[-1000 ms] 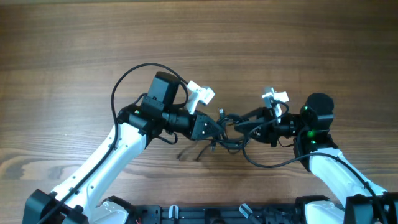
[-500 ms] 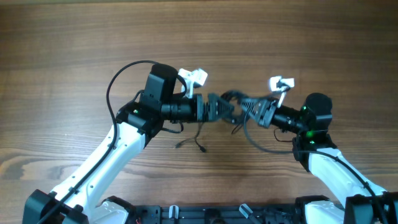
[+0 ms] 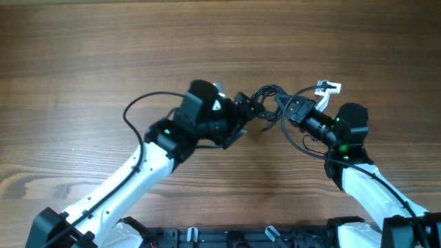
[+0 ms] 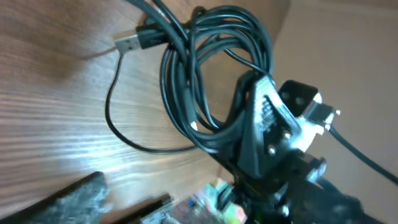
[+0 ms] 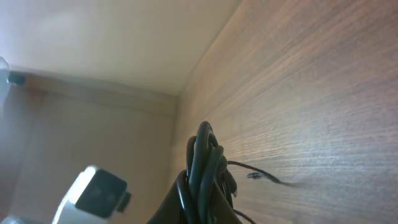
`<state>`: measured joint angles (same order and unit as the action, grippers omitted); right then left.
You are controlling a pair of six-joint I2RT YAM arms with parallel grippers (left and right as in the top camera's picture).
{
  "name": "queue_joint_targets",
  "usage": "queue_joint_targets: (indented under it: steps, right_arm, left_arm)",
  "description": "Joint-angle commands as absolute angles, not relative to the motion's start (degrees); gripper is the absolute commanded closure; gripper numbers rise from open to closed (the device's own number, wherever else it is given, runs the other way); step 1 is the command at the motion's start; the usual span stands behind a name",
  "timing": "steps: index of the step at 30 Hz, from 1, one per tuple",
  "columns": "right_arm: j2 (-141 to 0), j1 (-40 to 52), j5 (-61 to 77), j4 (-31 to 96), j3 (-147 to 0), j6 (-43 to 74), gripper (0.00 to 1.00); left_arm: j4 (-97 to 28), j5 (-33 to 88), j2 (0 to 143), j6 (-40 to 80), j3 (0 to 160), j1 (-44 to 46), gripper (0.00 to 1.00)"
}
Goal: Untangle cables
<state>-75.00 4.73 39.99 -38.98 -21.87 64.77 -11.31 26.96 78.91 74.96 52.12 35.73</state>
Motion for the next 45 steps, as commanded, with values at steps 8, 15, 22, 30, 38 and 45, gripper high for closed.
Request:
queue_joint_targets:
  steps: [8, 15, 22, 30, 38, 45]
  right_arm:
    - [-74.7, 4.89, 51.07, -43.22, -22.04, 74.28, 0.96]
    - [-74.7, 4.99, 54.19, -45.82, -22.04, 76.64, 0.96]
    - [-74.7, 4.97, 58.0, -45.56, -22.04, 72.47, 0.92]
    - [-74.7, 4.97, 60.9, -36.56, -22.04, 54.78, 0.02]
    - [-74.7, 5.63, 60.27, -32.93, -22.02, 47.59, 0.0]
    - [-74.7, 12.1, 57.82, -32.91, -22.02, 65.76, 0.0]
  left_arm:
    - [-10.9, 12.97, 82.81, 83.42, 52.36, 40.29, 0.33]
    - [-6.35, 12.97, 84.97, 83.4, 52.36, 40.36, 0.53]
    - [-5.34, 11.25, 85.12, 74.91, 52.36, 39.94, 0.96]
    - [-9.98, 18.44, 78.35, 53.17, 52.36, 32.21, 0.96]
    - [-17.43, 24.21, 66.83, 38.39, 52.36, 25.78, 0.96]
    - [-16.82, 19.94, 61.73, 36.01, 52.36, 25.58, 0.96]
